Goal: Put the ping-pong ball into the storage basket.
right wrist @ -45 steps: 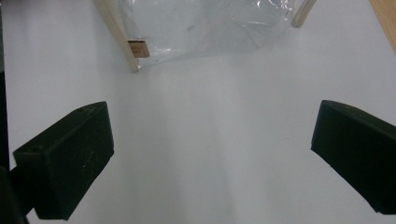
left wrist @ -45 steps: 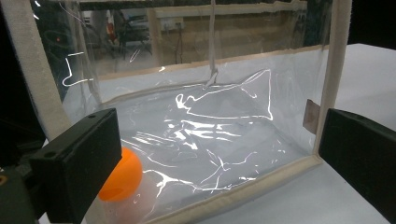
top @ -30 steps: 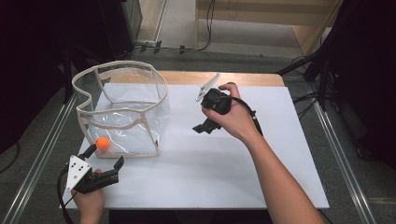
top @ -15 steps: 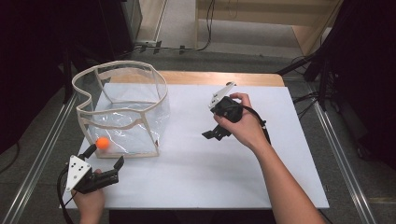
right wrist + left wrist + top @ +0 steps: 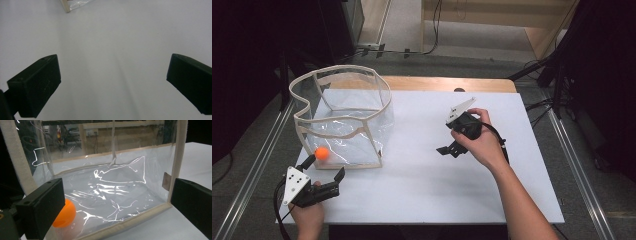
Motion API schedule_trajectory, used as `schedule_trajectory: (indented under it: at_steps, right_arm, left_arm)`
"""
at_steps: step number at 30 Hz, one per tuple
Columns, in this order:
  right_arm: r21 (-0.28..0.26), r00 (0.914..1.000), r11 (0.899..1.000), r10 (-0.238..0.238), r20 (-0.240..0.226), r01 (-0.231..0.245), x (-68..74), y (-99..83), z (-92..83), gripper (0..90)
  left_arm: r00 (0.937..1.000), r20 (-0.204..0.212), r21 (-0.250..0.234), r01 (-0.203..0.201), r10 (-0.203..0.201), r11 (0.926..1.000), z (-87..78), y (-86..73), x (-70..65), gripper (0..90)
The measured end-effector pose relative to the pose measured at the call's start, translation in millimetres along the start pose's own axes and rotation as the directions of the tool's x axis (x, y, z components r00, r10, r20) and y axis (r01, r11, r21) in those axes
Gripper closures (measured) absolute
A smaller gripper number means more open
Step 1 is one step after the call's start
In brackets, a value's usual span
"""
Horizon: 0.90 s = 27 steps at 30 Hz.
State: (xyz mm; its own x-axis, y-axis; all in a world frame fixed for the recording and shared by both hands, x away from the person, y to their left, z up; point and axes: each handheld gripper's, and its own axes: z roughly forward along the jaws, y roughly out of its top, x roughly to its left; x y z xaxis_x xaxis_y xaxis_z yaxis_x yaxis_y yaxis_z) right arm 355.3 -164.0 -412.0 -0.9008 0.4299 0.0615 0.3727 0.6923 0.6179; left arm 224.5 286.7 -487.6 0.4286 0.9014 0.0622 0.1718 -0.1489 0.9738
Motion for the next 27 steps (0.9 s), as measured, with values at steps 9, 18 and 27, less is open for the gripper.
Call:
schedule_trajectory:
  at_steps: [9,18,27]
  right_arm:
    - [-0.035,0.9996,0.999,0.025,0.011,-0.025,0.3,-20.0,-4.5,0.0]
    - [-0.085,0.998,0.995,0.052,0.035,-0.049,1.3,-39.9,-11.9,0.0]
    - [-0.132,0.9939,0.987,0.096,0.055,-0.088,0.8,-63.8,-19.4,0.0]
  left_arm:
    - [1.0,0.0,0.0,0.001,-0.001,1.0,-0.1,0.0,0.2,0.1]
    - [1.0,0.0,0.0,0.001,-0.001,1.0,-0.1,0.0,0.0,0.1]
    - [1.0,0.0,0.001,0.0,0.0,1.0,-0.1,-0.1,-0.2,0.1]
